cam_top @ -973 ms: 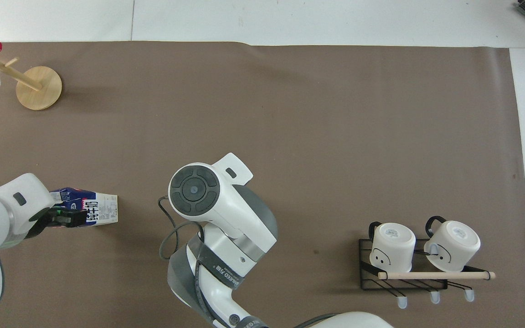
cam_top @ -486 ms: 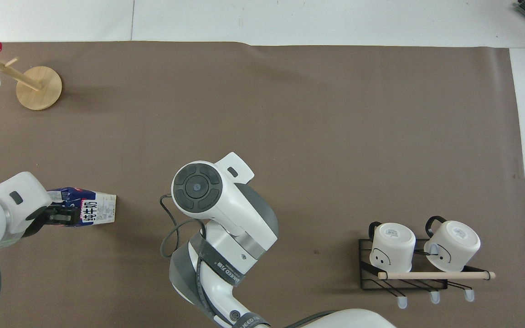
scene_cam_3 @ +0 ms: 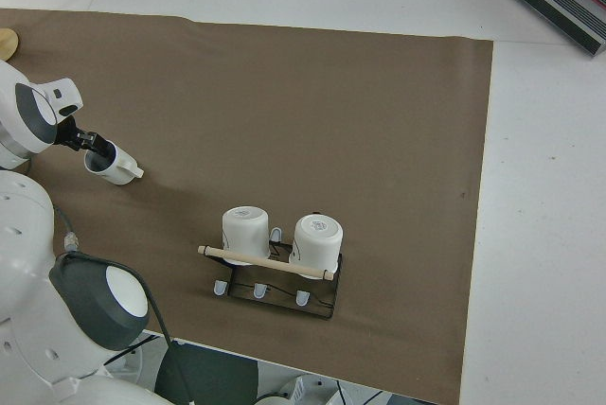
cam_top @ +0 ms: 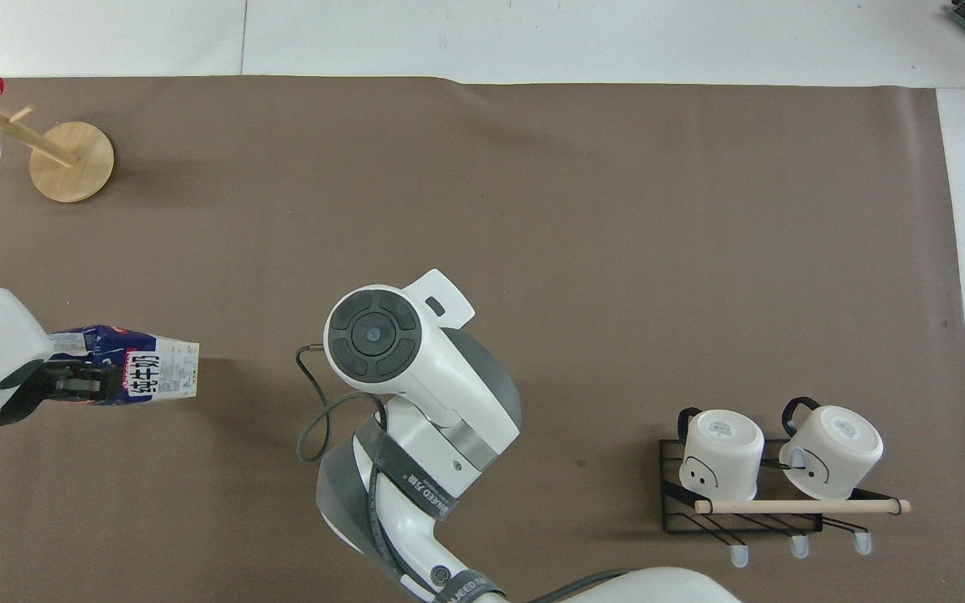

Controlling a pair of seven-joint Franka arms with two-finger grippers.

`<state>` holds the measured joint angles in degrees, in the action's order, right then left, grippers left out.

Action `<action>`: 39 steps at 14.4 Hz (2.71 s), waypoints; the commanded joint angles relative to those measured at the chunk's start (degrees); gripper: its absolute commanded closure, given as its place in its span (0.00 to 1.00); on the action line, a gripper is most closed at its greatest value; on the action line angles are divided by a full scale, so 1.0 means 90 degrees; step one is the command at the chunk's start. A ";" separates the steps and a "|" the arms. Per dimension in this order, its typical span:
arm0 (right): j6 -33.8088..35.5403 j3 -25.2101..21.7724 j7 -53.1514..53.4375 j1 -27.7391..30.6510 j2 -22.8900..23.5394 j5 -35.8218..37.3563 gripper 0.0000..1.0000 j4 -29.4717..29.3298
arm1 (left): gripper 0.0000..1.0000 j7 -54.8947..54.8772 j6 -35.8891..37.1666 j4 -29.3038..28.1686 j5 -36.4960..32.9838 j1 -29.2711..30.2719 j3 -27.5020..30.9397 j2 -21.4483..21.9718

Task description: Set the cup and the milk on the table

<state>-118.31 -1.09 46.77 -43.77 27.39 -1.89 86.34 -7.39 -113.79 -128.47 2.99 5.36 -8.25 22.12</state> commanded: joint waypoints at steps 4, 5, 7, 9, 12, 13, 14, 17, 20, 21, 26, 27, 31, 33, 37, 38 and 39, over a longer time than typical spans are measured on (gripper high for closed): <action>0.0332 0.0014 -0.0205 0.1062 -0.1234 -0.0093 0.00 0.0435 | 0.49 0.1414 0.0778 0.0837 -0.0020 -0.0838 -0.0050 -0.0192; 0.0439 0.0014 -0.0448 0.1277 -0.1440 -0.0093 0.00 0.0523 | 0.49 0.1736 0.0769 0.0866 -0.0020 -0.1033 -0.0050 -0.0231; 0.0712 0.0004 -0.0927 0.1716 -0.1763 -0.0055 0.00 0.0631 | 0.49 0.2303 0.0788 0.1051 -0.0020 -0.1483 -0.0050 -0.0358; 0.0801 0.0004 -0.1124 0.2146 -0.2017 -0.0025 0.00 0.0699 | 0.49 0.2617 0.0730 0.1091 -0.0020 -0.1718 -0.0050 -0.0378; 0.1045 0.0004 -0.1562 0.2791 -0.2300 -0.0025 0.00 0.0700 | 0.49 0.2910 0.0535 0.1062 -0.0029 -0.2050 -0.0050 -0.0670; 0.1210 0.0004 -0.1776 0.3035 -0.2427 -0.0015 0.00 0.0700 | 0.49 0.2979 0.0360 0.1033 -0.0030 -0.2080 -0.0059 -0.0758; 0.1492 0.0004 -0.1972 0.3298 -0.2563 -0.0025 0.00 0.0700 | 0.49 0.3105 0.0233 0.1023 -0.0030 -0.2187 -0.0069 -0.0875; 0.1797 0.0004 -0.2557 0.3826 -0.2847 -0.0005 0.00 0.0671 | 0.49 0.3214 -0.0177 0.0877 -0.0098 -0.2276 -0.0069 -0.1129; 0.2030 -0.0025 -0.3300 0.4247 -0.2877 0.0063 0.00 0.0495 | 0.50 0.3223 -0.0656 0.0594 -0.0098 -0.2324 -0.0069 -0.1266; 0.2225 -0.0025 -0.3466 0.4296 -0.2877 0.0198 0.00 0.0408 | 0.51 0.3243 -0.0725 0.0545 -0.0098 -0.2354 -0.0069 -0.1315; 0.3114 -0.0045 -0.3546 0.4307 -0.3140 0.0532 0.00 0.0221 | 0.52 0.3379 -0.0950 0.0291 -0.0117 -0.2491 -0.0069 -0.1335; 0.3406 -0.0035 -0.3536 0.4297 -0.3141 0.0406 0.00 0.0115 | 0.52 0.3380 -0.0989 0.0232 -0.0137 -0.2491 -0.0069 -0.1335; 0.3857 0.0014 -0.3546 0.4287 -0.3267 0.0395 0.00 -0.0004 | 0.53 0.3380 -0.1232 0.0008 -0.0137 -0.2491 -0.0069 -0.1335; 0.3907 0.0004 -0.3633 0.4297 -0.3297 0.0376 0.00 0.0055 | 0.47 0.3389 -0.1224 -0.0003 -0.0147 -0.2491 -0.0069 -0.1335; 0.3927 -0.0006 -0.3683 0.4297 -0.3424 0.0337 0.00 0.0231 | 0.00 0.3584 -0.1107 0.0094 -0.0253 -0.2578 -0.0118 -0.1325; 0.3946 -0.0006 -0.3683 0.4306 -0.3424 0.0337 0.00 0.0241 | 0.00 0.3594 -0.0952 0.0240 -0.0351 -0.2627 -0.0137 -0.1306; 0.3946 -0.0015 -0.3683 0.4307 -0.3424 0.0337 0.00 0.0241 | 0.00 0.3594 -0.0418 0.0609 -0.0352 -0.2627 -0.0138 -0.1276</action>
<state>-83.18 -1.29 15.46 -5.62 -1.87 1.70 86.91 23.14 -122.63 -126.57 1.68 -16.54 -10.15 9.61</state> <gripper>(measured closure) 0.000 0.000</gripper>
